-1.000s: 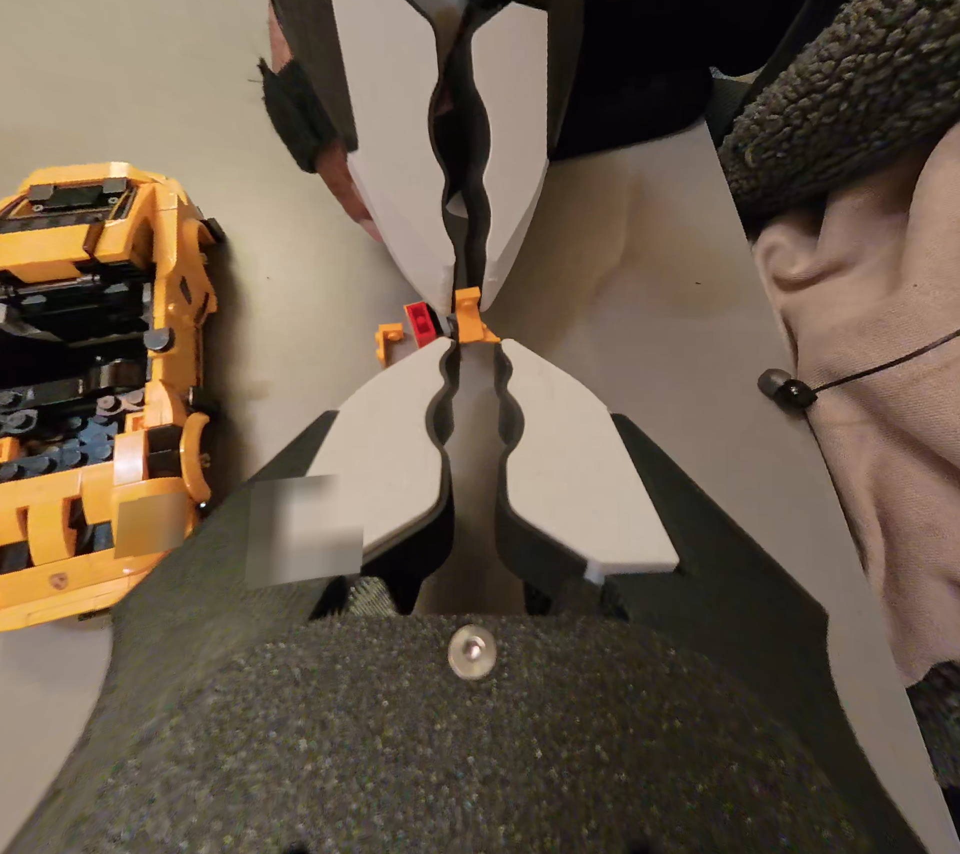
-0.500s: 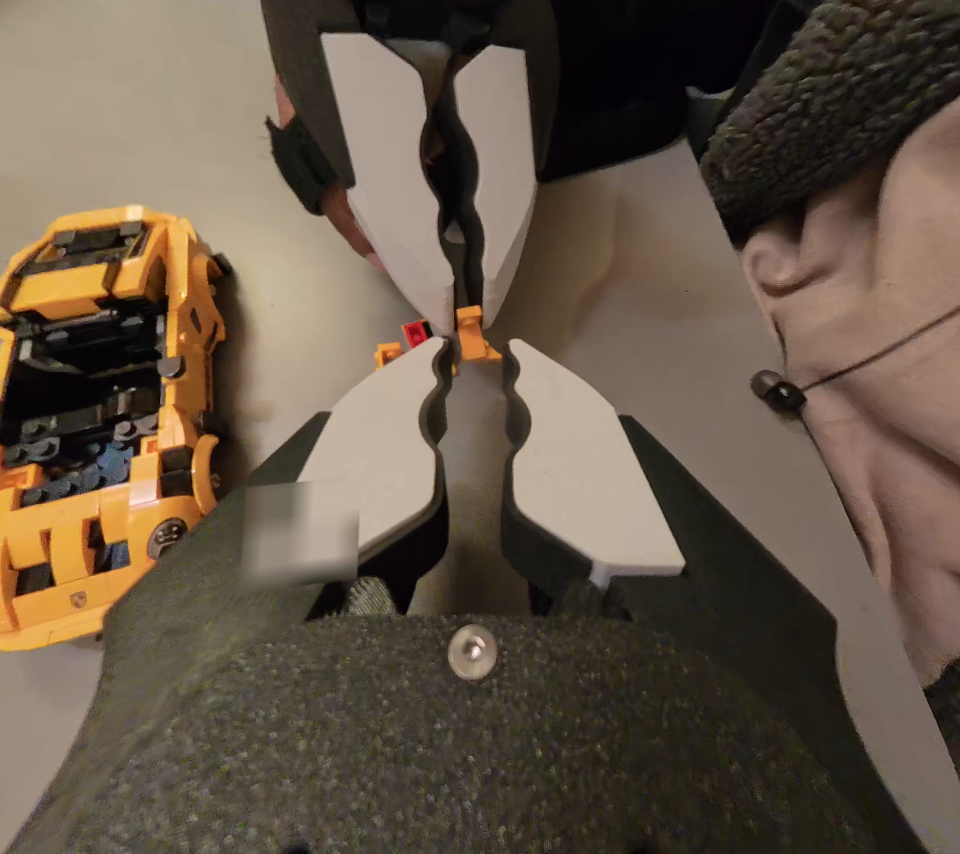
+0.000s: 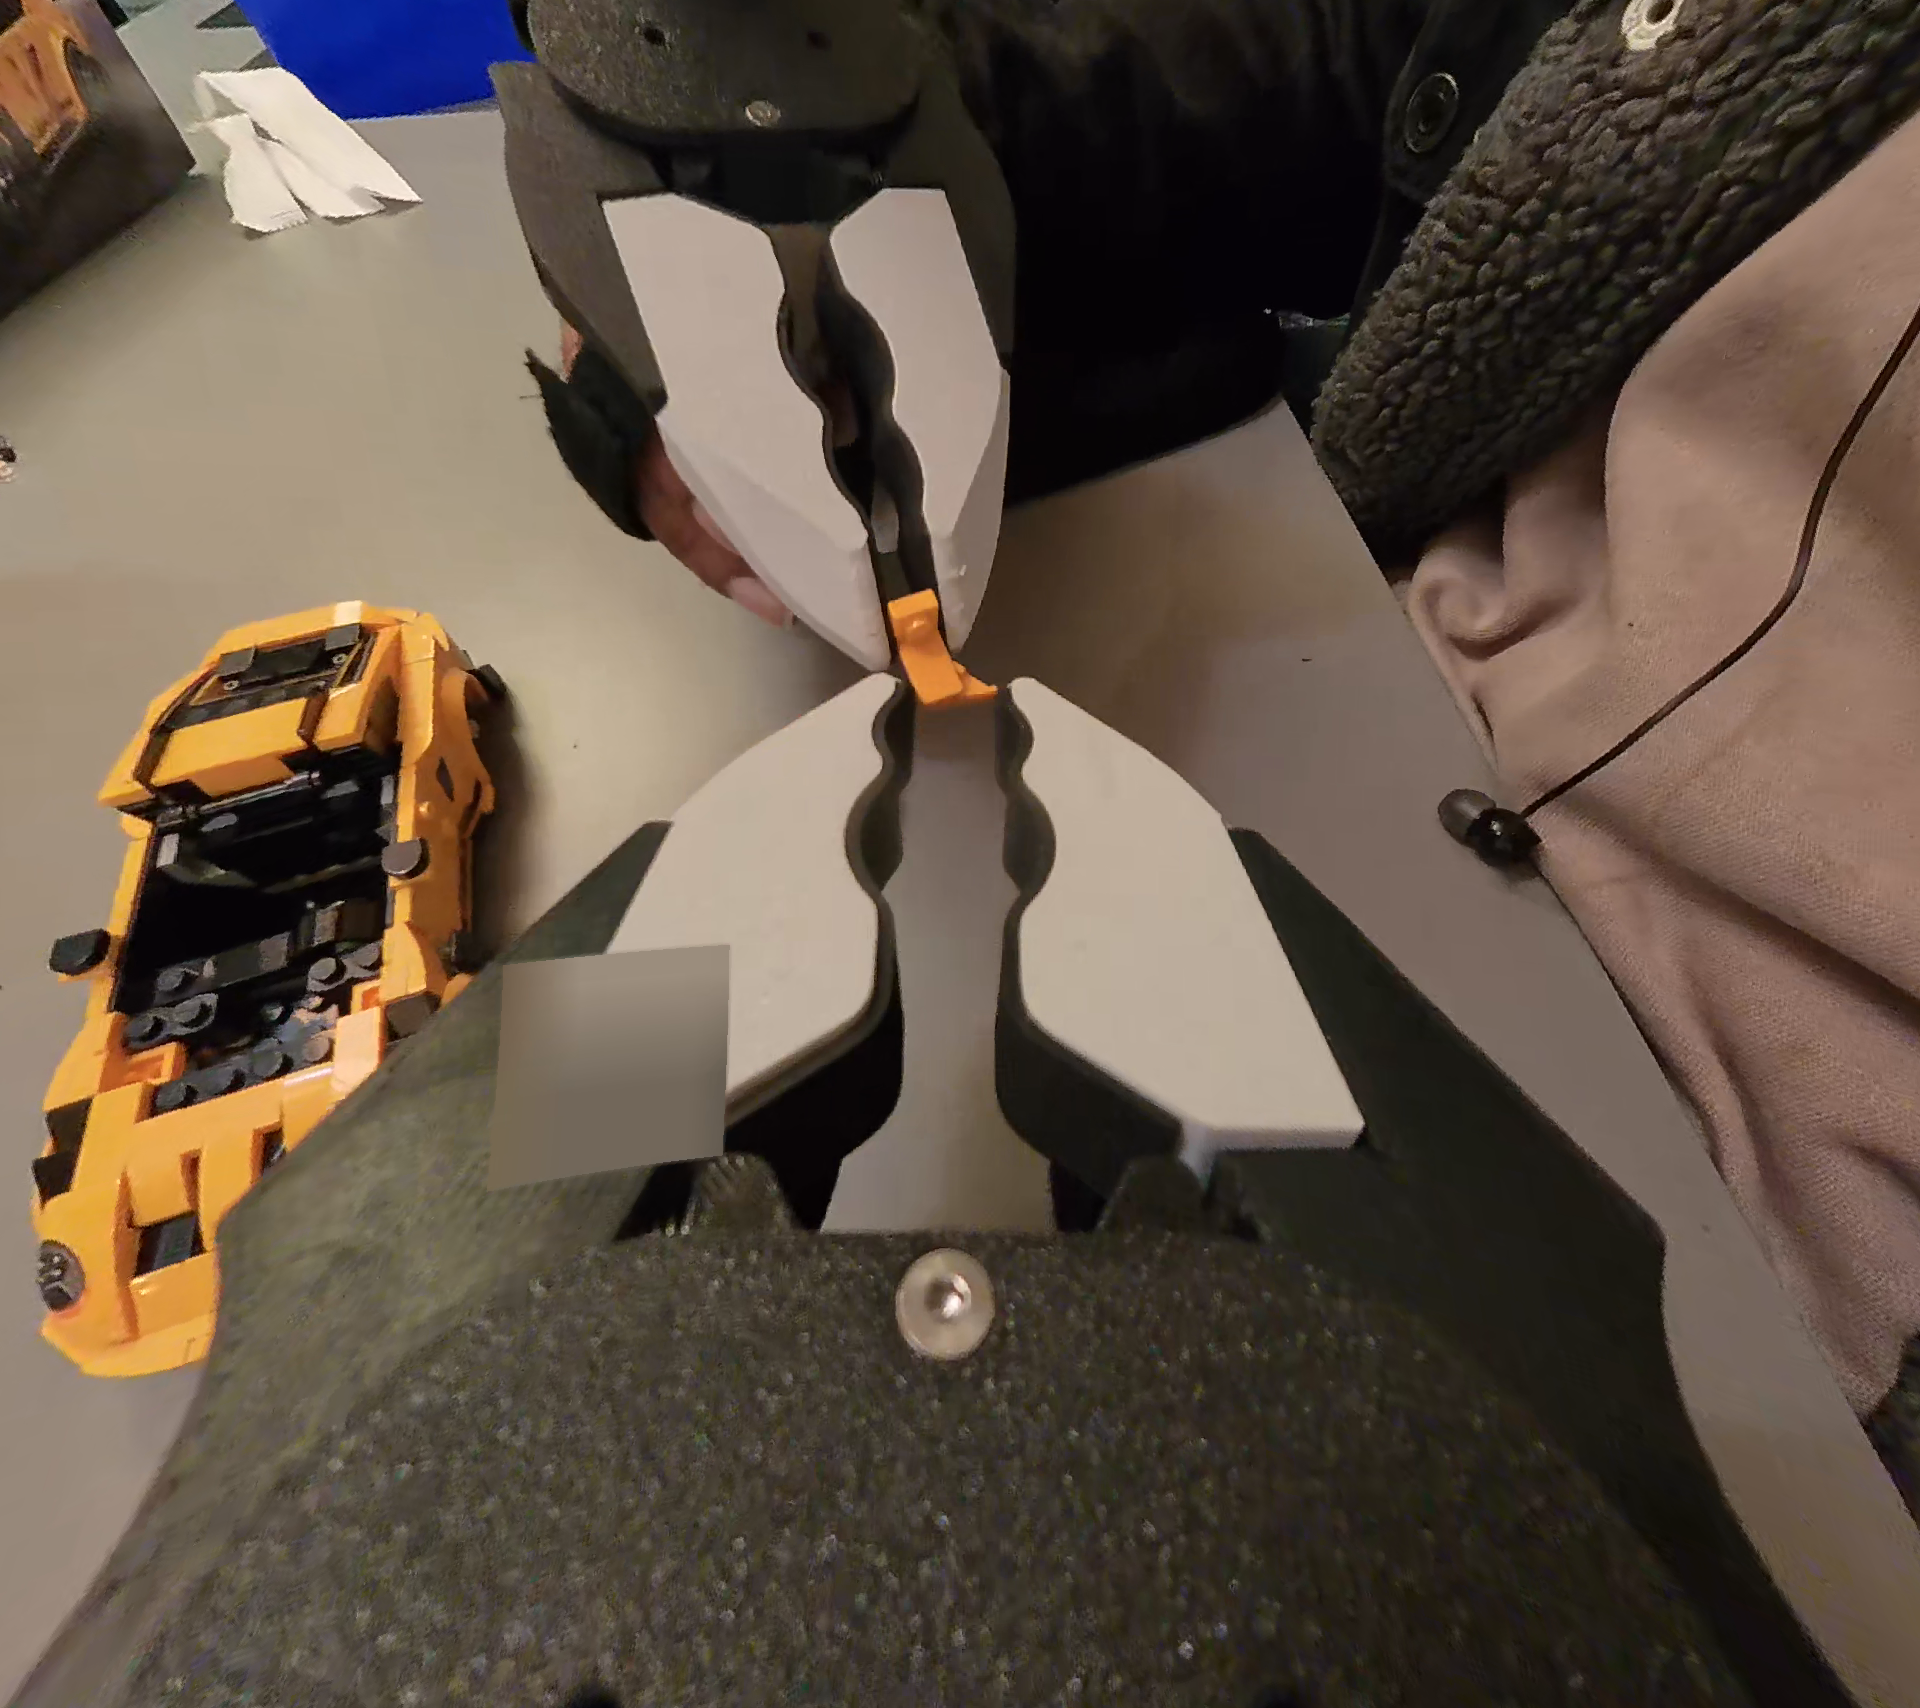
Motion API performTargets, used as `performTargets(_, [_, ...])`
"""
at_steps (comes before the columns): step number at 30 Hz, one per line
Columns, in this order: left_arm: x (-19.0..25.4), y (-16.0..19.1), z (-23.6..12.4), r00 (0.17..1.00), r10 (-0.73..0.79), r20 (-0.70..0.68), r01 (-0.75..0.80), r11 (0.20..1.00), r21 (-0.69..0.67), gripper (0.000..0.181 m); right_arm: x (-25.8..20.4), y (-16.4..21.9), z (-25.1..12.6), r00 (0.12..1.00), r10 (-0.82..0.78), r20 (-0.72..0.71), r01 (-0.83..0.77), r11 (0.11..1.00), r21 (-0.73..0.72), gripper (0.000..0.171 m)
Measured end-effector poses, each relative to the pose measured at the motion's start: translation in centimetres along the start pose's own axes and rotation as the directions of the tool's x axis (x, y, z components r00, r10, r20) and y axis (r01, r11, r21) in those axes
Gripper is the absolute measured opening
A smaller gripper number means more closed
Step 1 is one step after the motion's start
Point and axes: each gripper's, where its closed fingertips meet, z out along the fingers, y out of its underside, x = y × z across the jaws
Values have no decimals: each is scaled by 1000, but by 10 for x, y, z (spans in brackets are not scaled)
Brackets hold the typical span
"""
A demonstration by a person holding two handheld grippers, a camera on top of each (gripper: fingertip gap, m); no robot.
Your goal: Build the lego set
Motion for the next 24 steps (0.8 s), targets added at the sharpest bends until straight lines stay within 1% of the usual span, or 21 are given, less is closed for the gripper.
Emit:
performTargets(6, [-3,-4,-2,1000,-15,19,15,1000,21,14,4,-4,-2,1000,-2,-27,3,1000,23,7])
performTargets(24, [-15,-24,-17,994,-39,100,25,991,129,14,21,-24,-7,984,-32,-177,54,992,118,8])
